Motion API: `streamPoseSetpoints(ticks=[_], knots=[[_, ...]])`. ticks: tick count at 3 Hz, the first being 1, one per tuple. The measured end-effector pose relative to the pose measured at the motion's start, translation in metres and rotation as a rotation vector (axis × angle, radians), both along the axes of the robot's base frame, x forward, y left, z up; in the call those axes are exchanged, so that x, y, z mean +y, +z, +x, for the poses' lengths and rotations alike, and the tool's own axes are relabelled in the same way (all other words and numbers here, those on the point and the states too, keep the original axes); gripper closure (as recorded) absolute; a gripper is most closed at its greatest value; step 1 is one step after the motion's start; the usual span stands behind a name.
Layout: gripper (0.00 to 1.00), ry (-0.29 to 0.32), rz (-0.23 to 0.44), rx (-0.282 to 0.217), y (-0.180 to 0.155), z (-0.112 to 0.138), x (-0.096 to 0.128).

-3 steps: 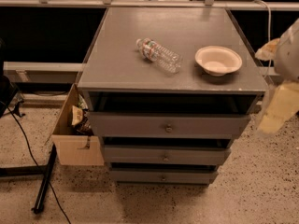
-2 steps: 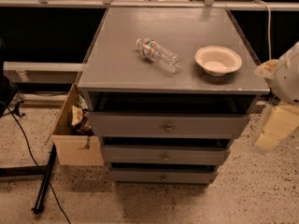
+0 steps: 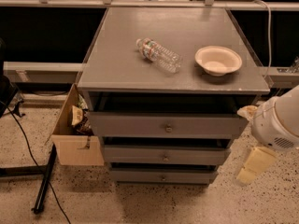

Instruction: Open middle drawer

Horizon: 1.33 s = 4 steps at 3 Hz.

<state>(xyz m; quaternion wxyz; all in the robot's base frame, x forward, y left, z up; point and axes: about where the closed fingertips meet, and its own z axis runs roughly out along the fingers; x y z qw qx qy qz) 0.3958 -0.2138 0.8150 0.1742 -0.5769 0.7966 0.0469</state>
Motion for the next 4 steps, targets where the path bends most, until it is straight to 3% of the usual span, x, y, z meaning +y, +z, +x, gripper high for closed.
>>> streamPoseSetpoints(ticks=[2, 4], knots=[[0.0, 0.006, 0.0, 0.003, -0.024, 0.004, -0.001], [0.0, 0.02, 0.061, -0.033, -0.089, 0.013, -0.008]])
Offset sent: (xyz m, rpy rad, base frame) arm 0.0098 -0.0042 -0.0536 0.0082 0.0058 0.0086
